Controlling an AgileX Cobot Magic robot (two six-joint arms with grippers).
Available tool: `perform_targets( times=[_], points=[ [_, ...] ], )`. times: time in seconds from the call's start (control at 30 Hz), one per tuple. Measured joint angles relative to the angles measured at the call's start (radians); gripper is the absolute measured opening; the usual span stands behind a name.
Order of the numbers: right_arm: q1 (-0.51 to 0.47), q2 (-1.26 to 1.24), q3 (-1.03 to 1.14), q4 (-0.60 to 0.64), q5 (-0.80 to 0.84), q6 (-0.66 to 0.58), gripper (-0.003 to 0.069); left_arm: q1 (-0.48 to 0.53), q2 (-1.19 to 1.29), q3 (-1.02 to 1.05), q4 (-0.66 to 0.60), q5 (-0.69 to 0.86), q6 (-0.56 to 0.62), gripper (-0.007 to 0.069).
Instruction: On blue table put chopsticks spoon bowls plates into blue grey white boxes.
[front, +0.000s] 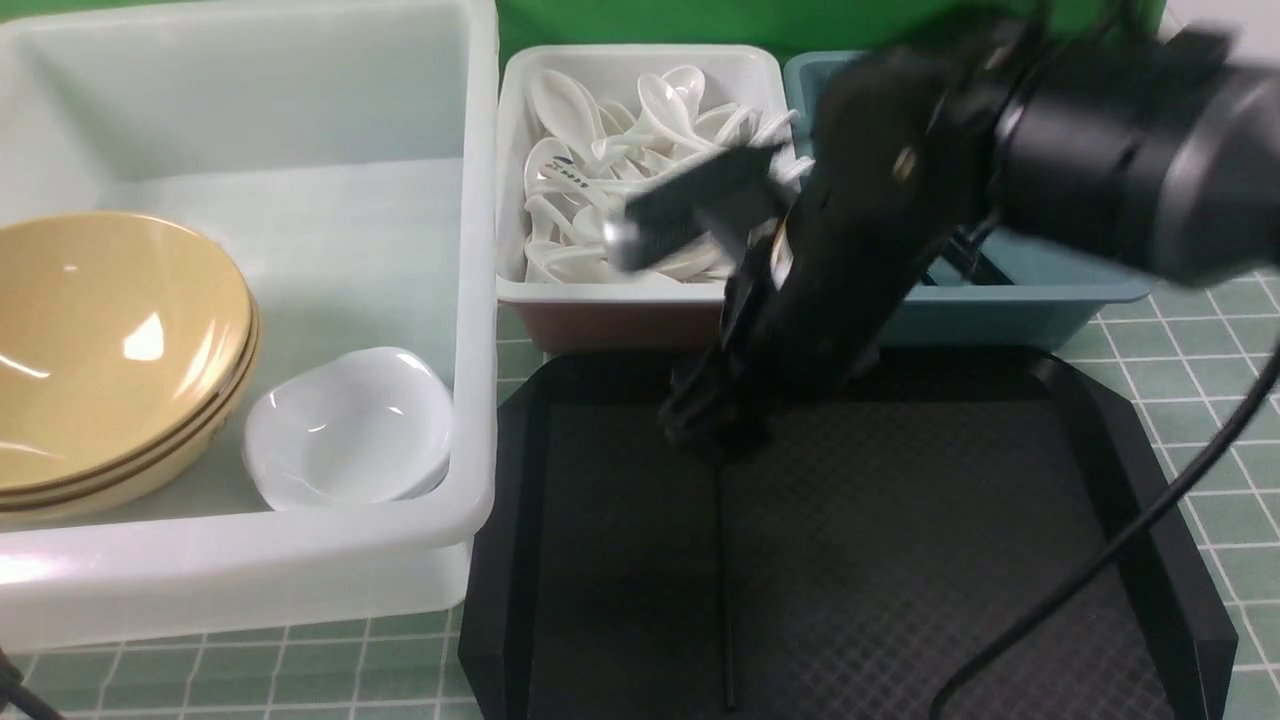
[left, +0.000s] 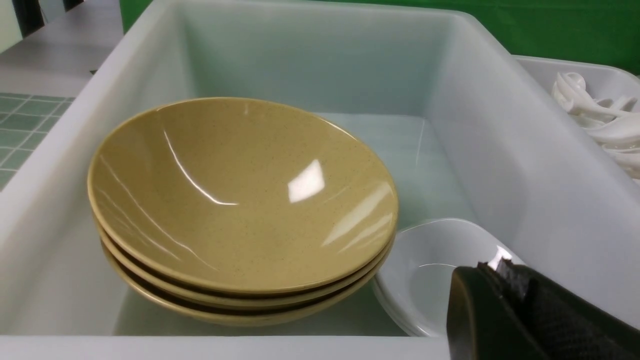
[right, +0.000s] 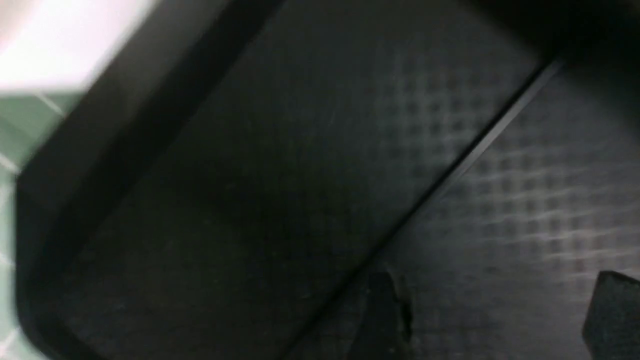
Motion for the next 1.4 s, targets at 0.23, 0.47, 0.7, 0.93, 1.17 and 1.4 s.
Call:
perform_targets(
  times=[0.23,0.47,0.7,0.93,1.17,1.4],
  points=[
    [0.008,0.136,0.029,0.032,-0.099,0.032,0.0527,0.0,0.0,0.0,0.0,0.0,0.0,0.0001],
    [0.013,0.205,0.018,-0.007,-0.094,0.035,0.0396,0.0,0.0,0.0,0.0,0.0,0.0,0.0001],
    [0.013,0.205,0.017,-0.024,-0.094,0.02,0.009,0.0,0.0,0.0,0.0,0.0,0.0,0.0001],
    [0.055,0.037,0.036,-0.016,-0.054,-0.001,0.0062,0.0,0.0,0.0,0.0,0.0,0.0,0.0001],
    [0.055,-0.382,0.036,-0.227,-0.173,0.059,0.0062,0.0,0.0,0.0,0.0,0.0,0.0,0.0001],
    [-0.184,-0.544,0.028,-0.73,-0.57,0.469,0.0061,0.0,0.0,0.0,0.0,-0.004,0.0,0.0001]
  ],
)
